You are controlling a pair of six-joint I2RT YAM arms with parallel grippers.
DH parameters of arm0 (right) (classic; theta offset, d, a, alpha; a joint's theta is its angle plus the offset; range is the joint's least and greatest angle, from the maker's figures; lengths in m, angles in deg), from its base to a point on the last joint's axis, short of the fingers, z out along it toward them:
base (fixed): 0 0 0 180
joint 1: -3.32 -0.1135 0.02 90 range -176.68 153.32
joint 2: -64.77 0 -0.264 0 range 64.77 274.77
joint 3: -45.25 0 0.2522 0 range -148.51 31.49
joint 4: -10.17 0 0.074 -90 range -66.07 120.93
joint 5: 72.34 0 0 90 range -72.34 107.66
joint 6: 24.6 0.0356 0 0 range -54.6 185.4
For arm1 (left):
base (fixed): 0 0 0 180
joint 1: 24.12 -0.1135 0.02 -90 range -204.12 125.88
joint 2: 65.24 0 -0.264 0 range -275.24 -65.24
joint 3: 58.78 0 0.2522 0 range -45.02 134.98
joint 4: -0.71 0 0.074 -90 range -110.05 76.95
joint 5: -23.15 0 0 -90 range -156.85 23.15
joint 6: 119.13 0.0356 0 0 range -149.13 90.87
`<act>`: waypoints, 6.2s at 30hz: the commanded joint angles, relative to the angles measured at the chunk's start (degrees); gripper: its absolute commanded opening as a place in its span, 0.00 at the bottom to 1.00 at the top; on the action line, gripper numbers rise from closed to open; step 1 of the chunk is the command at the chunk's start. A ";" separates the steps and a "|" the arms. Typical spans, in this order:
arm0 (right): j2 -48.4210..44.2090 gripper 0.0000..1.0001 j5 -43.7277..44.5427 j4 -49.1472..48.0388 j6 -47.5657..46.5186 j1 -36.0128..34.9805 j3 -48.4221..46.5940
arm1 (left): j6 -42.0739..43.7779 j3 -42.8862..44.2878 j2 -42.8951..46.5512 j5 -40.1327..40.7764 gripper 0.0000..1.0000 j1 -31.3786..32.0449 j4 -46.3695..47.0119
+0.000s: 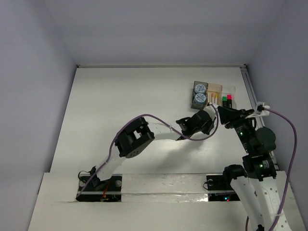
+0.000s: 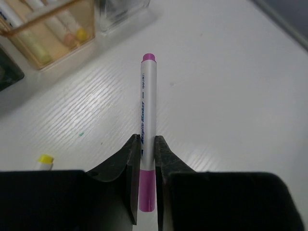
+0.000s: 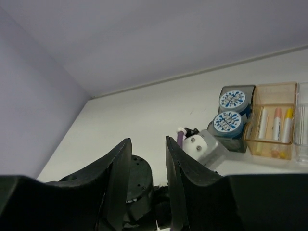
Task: Sort the stationery into containers
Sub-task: Pick up the pen from the center of the board, then place the pen in the storage box, then pick up the pen from the center of the board, then place the pen in the storage box.
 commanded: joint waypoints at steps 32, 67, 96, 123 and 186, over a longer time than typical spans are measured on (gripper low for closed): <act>-3.37 0.40 1.07 -1.80 0.20 0.14 0.33 | -25.60 36.65 -20.77 -0.77 0.00 -12.43 11.13; 1.28 0.03 1.07 -0.21 -0.06 0.14 -0.90 | -1.70 6.80 18.04 -4.37 0.44 -14.63 19.39; 49.33 0.57 0.09 -3.29 3.46 -6.36 -1.51 | -9.95 -61.77 67.38 5.57 0.49 -11.73 13.15; 75.99 0.56 11.69 -3.38 4.95 -15.50 -18.55 | -7.67 -66.44 72.48 1.52 0.51 -11.73 14.91; 83.73 0.00 22.33 1.37 -11.84 6.56 -43.00 | -4.07 -50.72 47.00 9.43 0.47 -3.03 9.64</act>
